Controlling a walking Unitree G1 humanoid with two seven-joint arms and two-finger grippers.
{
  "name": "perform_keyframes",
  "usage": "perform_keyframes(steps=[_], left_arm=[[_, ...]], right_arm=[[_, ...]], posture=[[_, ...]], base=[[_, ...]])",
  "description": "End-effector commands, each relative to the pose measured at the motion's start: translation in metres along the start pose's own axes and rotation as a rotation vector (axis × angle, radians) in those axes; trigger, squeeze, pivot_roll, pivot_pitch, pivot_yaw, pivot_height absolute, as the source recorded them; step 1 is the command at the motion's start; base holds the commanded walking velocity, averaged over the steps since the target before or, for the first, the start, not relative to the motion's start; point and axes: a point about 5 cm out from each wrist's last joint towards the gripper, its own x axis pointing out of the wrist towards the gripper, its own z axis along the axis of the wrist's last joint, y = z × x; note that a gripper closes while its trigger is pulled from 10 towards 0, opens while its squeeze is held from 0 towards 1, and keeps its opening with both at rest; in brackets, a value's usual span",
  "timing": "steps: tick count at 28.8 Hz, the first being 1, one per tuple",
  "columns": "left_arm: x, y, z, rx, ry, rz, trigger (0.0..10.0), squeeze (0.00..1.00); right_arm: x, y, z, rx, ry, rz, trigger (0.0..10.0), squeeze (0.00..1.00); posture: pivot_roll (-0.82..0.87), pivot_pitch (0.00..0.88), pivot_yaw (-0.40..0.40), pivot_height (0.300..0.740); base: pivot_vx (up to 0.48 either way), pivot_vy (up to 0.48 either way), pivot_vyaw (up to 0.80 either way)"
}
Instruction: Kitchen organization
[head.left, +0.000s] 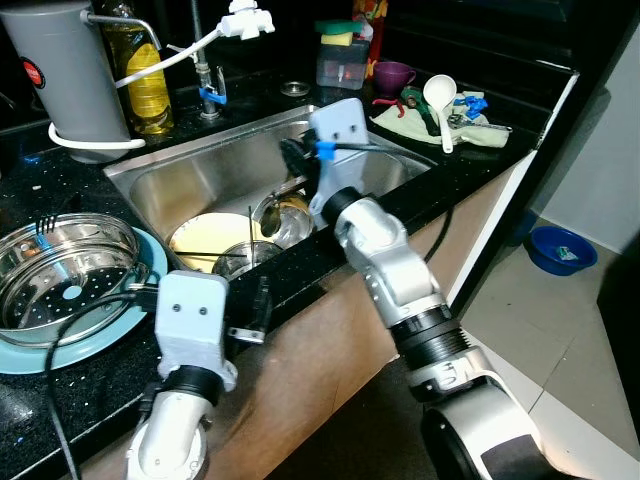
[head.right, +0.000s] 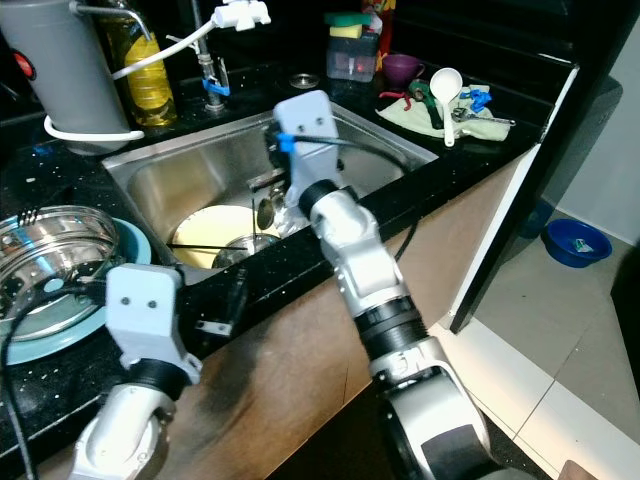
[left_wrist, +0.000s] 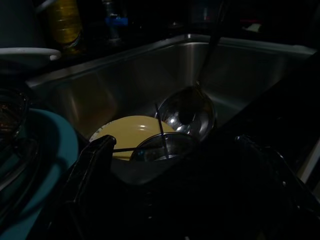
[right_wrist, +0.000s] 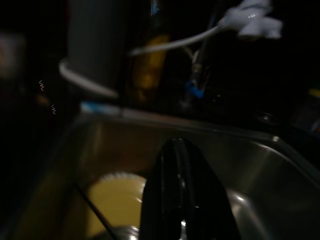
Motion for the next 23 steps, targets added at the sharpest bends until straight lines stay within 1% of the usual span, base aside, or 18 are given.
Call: perform_keyframes(steps=[1,2,3,5,6,7,8,9,10,11,12,14,16,18,19,21,22,23], left_arm=[[0.001,0.001,-0.006,0.023,0.035,0.010,10.0,0.00],[0.001,0.001,-0.006,0.023,0.035,0.010,10.0,0.00],[0.001,0.000,-0.006,0.023,0.034,0.009,10.0,0.00],[0.000,-0.001,-0.006,0.023,0.032,0.010,10.0,0.00],[0.000,-0.001,-0.006,0.023,0.032,0.010,10.0,0.00],[0.000,-0.002,-0.005,0.023,0.031,0.011,10.0,0.00],[0.000,-0.002,-0.005,0.015,0.026,0.009,10.0,0.00],[0.001,-0.003,-0.003,0.004,0.018,0.006,10.0,0.00],[0.001,-0.003,-0.003,0.001,0.016,0.005,10.0,0.00],[0.001,-0.004,-0.002,-0.003,0.012,-0.001,10.0,0.00],[0.002,-0.005,-0.001,-0.009,0.006,-0.008,10.0,0.00],[0.004,-0.007,0.000,-0.016,-0.001,-0.016,10.0,0.00],[0.004,-0.006,0.000,-0.016,-0.002,-0.015,10.0,0.00],[0.004,-0.006,0.000,-0.015,-0.002,-0.013,10.0,0.00],[0.005,-0.006,0.000,-0.018,0.000,-0.010,10.0,0.00],[0.005,-0.005,-0.002,-0.027,0.006,-0.004,10.0,0.00],[0.005,-0.004,-0.003,-0.030,0.009,-0.002,10.0,0.00],[0.004,-0.004,-0.003,-0.029,0.011,-0.004,10.0,0.00]], right_arm=[[0.003,0.010,-0.008,-0.153,0.045,0.036,10.0,0.03],[0.003,0.010,-0.008,-0.153,0.045,0.036,10.0,0.03],[0.003,0.012,-0.013,-0.205,0.068,0.048,10.0,1.00],[0.002,0.013,-0.020,-0.245,0.103,0.055,10.0,1.00],[0.002,0.013,-0.020,-0.245,0.103,0.055,10.0,1.00],[0.001,0.010,-0.021,-0.211,0.105,0.030,10.0,1.00],[0.000,0.003,-0.019,-0.112,0.089,-0.017,10.0,1.00],[-0.003,-0.006,-0.017,0.026,0.057,-0.073,10.0,1.00],[-0.003,-0.008,-0.016,0.061,0.048,-0.084,10.0,1.00],[-0.004,-0.013,-0.014,0.139,0.027,-0.099,10.0,0.48],[-0.007,-0.022,-0.010,0.237,-0.022,-0.133,10.0,0.00],[-0.012,-0.039,-0.009,0.354,-0.073,-0.199,10.0,0.00],[-0.015,-0.047,-0.013,0.370,-0.059,-0.225,10.0,0.00],[-0.016,-0.049,-0.014,0.367,-0.047,-0.228,10.0,0.00],[-0.019,-0.047,-0.013,0.425,-0.069,-0.159,10.0,0.00],[-0.024,-0.047,-0.007,0.495,-0.147,-0.073,10.0,0.00],[-0.026,-0.048,-0.005,0.513,-0.173,-0.057,10.0,0.00],[-0.027,-0.050,-0.004,0.502,-0.175,-0.064,10.0,0.00]], posture=[[0.12,0.000,-0.058,0.740],[0.12,0.000,-0.058,0.740],[0.12,0.000,-0.059,0.740],[0.12,0.000,-0.061,0.740],[0.12,0.000,-0.061,0.740],[0.12,0.000,-0.061,0.740],[0.12,0.000,-0.060,0.740],[0.12,0.000,-0.058,0.740],[0.12,0.000,-0.058,0.740],[0.12,0.000,-0.058,0.740],[0.11,0.000,-0.055,0.740],[0.11,0.000,-0.053,0.740],[0.11,0.000,-0.049,0.740],[0.11,0.000,-0.049,0.740],[0.10,0.000,-0.046,0.740],[0.11,0.000,-0.047,0.740],[0.10,0.000,-0.046,0.740],[0.10,0.000,-0.046,0.740]], base=[[0.000,0.000,0.00],[0.000,0.000,0.00],[0.000,0.000,0.00],[0.000,0.000,0.00],[0.000,0.000,0.00],[0.000,0.000,0.00],[0.000,0.000,0.00],[0.000,0.000,0.00],[0.000,0.000,0.00],[0.000,0.000,0.00],[0.000,0.000,0.00],[0.000,0.000,0.00],[0.000,0.000,0.00],[0.000,0.000,0.00],[0.000,0.000,0.00],[0.000,0.000,0.00],[0.000,0.000,0.00],[0.000,0.000,0.79]])
